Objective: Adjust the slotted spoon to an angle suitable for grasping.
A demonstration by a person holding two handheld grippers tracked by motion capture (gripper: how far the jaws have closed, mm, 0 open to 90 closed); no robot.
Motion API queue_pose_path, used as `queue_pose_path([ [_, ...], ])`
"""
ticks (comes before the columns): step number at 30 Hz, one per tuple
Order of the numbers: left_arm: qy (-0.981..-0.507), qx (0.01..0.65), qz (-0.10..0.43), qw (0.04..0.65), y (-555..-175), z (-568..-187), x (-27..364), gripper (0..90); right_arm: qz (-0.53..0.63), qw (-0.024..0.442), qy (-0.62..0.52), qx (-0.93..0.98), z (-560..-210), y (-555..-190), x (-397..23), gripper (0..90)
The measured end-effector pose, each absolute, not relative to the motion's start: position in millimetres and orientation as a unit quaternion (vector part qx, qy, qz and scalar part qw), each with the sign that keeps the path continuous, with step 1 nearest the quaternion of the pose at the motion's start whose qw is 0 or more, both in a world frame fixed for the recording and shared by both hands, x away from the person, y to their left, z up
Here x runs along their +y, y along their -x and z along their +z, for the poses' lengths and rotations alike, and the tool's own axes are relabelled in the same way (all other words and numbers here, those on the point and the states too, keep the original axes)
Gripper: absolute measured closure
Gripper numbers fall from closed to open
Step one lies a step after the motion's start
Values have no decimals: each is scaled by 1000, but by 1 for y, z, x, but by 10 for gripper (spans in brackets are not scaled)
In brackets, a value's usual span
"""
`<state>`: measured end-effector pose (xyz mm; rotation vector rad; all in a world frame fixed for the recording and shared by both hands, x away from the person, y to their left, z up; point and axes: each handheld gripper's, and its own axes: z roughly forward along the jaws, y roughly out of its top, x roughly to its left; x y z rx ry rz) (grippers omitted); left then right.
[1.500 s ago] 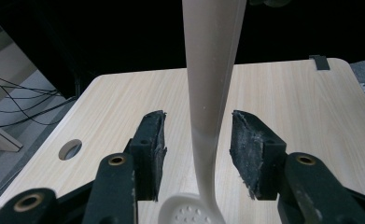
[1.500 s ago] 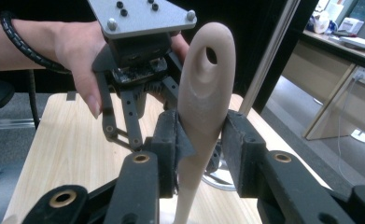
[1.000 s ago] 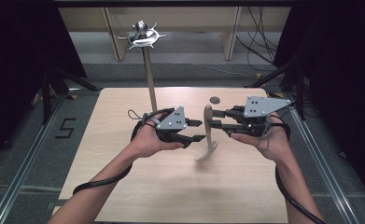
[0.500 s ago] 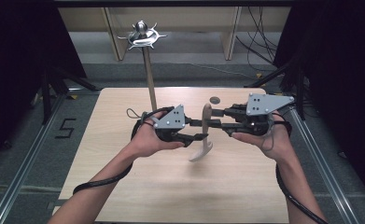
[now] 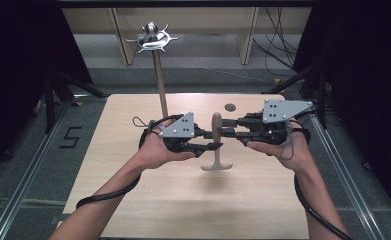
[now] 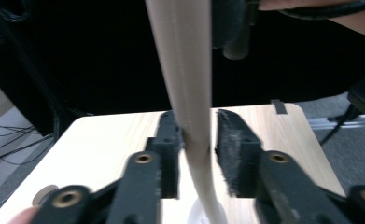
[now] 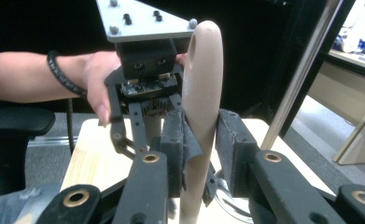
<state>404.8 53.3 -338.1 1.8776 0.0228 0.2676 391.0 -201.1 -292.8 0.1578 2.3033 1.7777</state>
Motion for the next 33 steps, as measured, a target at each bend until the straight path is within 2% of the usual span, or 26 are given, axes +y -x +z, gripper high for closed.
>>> queue_pose_path([
  [4,-796,21,114,594,-406,-338,55,716,609,125,-52,781,-291,-392,-200,745],
  [16,-789,17,112,603,-404,-335,57,723,618,111,-51,776,-292,-392,-196,747],
  [22,-786,64,113,604,-400,-331,59,745,625,101,-58,771,-291,-393,-198,742],
  [23,-787,78,120,600,-399,-330,60,747,630,105,-64,767,-292,-393,-198,744],
  [25,-787,111,141,591,-396,-329,63,749,642,107,-77,755,-291,-394,-202,670],
  [26,-787,111,141,591,-396,-329,63,750,642,107,-77,755,-291,-394,-202,670],
  [27,-782,153,173,579,-393,-327,68,750,649,112,-104,745,-291,-393,-209,624],
  [31,-766,241,250,541,-382,-329,78,750,639,135,-131,745,-297,-392,-219,622],
  [32,-766,241,250,541,-382,-329,78,750,639,135,-131,745,-297,-392,-219,622],
  [33,-757,273,284,522,-378,-331,81,750,637,124,-150,746,-302,-389,-224,624],
])
